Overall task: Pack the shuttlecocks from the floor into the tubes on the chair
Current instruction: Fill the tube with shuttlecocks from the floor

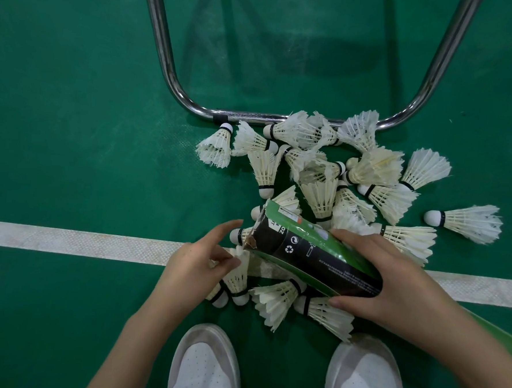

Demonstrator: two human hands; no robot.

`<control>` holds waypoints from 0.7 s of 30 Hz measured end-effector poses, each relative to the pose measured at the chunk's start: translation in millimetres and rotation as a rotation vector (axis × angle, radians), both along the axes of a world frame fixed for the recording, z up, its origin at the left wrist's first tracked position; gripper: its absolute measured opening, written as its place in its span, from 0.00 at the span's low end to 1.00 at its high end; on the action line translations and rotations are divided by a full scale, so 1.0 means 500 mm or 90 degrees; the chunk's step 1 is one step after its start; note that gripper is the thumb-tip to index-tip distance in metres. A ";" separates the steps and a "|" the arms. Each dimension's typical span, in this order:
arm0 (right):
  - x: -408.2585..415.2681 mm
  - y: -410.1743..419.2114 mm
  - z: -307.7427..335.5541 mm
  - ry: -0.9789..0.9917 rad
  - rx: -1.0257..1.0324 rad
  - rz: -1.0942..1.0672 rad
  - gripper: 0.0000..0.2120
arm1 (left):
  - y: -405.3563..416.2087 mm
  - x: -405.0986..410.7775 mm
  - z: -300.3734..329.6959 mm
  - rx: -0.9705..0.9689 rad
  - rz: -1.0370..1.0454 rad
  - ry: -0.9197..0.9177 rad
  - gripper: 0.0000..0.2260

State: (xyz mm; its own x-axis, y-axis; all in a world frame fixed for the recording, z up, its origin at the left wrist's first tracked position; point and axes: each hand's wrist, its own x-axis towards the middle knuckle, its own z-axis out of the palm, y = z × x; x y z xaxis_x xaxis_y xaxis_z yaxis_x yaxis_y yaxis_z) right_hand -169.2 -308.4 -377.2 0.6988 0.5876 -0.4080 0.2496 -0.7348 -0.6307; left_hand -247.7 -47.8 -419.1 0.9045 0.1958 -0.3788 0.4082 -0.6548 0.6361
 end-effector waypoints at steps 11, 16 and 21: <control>-0.002 0.002 -0.001 -0.004 0.004 0.006 0.38 | 0.040 0.029 0.085 -0.187 0.303 -0.238 0.19; -0.003 0.001 0.000 -0.003 -0.001 0.010 0.37 | 0.027 0.034 0.110 -0.252 0.346 -0.292 0.17; -0.003 0.004 0.000 0.002 0.003 0.007 0.37 | 0.010 0.038 0.121 -0.298 0.339 -0.278 0.17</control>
State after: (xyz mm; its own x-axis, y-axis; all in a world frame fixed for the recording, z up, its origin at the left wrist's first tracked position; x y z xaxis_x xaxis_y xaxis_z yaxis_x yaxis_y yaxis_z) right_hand -170.5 -306.2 -377.1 0.6911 0.5969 -0.4076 0.2555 -0.7293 -0.6347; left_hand -228.6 -42.7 -358.8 0.8194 0.5493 -0.1639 0.2422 -0.0726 0.9675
